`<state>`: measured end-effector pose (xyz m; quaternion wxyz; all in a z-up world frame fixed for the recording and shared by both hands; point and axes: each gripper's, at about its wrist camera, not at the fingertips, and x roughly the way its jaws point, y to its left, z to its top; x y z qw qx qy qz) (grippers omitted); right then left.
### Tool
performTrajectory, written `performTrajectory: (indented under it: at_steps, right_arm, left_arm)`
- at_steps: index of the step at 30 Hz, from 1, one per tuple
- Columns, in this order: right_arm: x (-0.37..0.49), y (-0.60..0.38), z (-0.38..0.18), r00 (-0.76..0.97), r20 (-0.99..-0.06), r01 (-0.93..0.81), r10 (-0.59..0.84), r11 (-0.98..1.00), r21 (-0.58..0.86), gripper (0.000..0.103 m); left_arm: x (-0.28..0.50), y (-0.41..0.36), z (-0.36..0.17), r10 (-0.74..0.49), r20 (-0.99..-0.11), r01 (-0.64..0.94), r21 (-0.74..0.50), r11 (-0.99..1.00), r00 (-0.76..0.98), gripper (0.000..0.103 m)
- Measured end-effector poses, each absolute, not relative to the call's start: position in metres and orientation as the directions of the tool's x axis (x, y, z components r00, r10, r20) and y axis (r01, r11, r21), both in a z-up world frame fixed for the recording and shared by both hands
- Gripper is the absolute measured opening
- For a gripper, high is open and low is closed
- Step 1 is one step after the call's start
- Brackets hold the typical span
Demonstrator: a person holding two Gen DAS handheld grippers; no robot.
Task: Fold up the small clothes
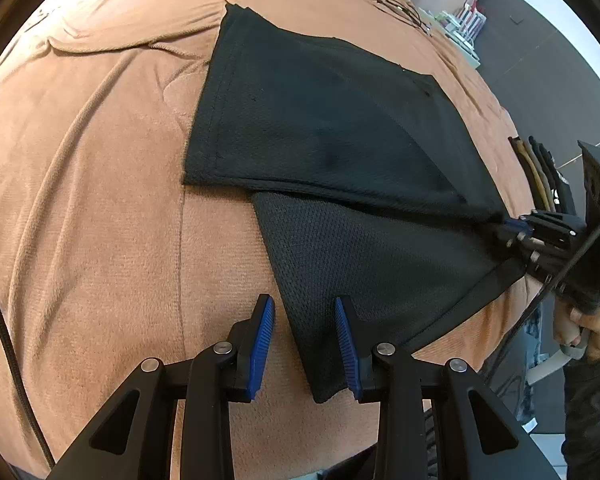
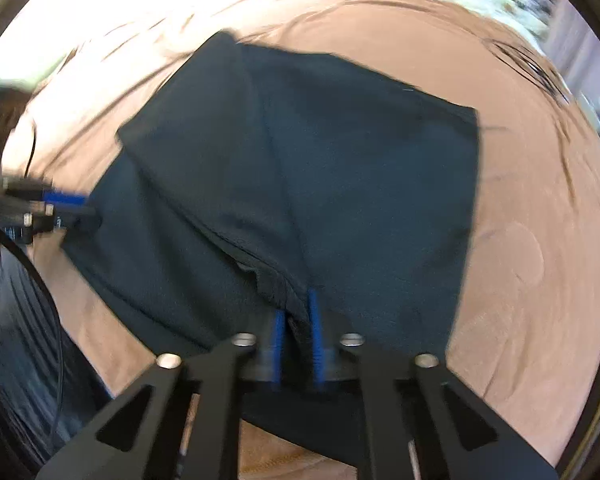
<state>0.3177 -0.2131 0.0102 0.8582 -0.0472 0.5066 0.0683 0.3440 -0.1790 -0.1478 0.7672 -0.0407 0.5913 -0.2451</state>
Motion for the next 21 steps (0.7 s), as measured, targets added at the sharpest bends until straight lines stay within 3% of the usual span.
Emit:
performTrajectory:
  at_steps: [7,21]
  right_arm:
    - [0.3,-0.25,0.022,0.51,-0.847,-0.045,0.151,0.988,0.149,0.001]
    - [0.263,-0.282,0.017,0.51,-0.855,0.059,0.094,0.988,0.144,0.0]
  left_arm:
    - [0.341,-0.184,-0.141,-0.428,-0.883,0.344,-0.347,0.872,0.193,0.034]
    - [0.341,-0.2,-0.14,-0.424,-0.887,0.379,-0.335,0.863,0.181,0.034]
